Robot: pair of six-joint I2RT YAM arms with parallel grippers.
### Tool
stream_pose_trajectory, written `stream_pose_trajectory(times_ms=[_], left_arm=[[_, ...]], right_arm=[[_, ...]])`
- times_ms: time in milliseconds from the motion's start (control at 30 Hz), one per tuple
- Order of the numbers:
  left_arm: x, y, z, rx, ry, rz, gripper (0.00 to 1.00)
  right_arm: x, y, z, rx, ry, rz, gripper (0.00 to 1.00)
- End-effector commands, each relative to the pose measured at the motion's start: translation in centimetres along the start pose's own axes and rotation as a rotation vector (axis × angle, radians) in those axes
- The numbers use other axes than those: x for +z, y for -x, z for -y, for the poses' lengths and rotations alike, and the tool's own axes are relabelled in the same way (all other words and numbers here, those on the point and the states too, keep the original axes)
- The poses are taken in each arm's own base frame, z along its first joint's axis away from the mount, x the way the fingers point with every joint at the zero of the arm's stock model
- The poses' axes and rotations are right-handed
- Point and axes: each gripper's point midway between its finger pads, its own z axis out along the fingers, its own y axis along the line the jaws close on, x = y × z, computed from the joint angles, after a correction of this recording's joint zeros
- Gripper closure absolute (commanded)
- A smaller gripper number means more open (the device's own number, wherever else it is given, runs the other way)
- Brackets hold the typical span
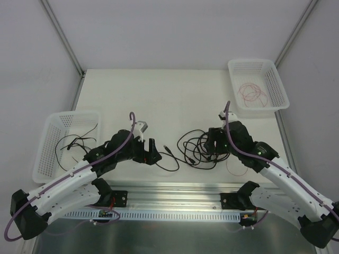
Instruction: Untangle the cables
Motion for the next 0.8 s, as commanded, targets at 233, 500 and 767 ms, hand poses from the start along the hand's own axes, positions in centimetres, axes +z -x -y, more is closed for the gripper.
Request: stream_pose_trajectory(times_ms=[233, 500, 767], left_arm=[[2.3, 7.7, 0.8, -0.03, 0.168, 0.176, 0.14], [11.0, 11.5, 2.0, 0.207, 0.137, -0.015, 0.21], [19.4, 8.6, 2.9, 0.311, -0.017, -0.237, 0.26]], right_arm=[[-1.4, -1.5, 2.2, 0.117, -0.038, 0.096, 0.32], [-1.2, -1.8, 1.7, 0.142, 0.003, 0.12, 0.2], [-1.1, -2.5, 2.1, 0.151, 0.002, 0.124, 0.13]])
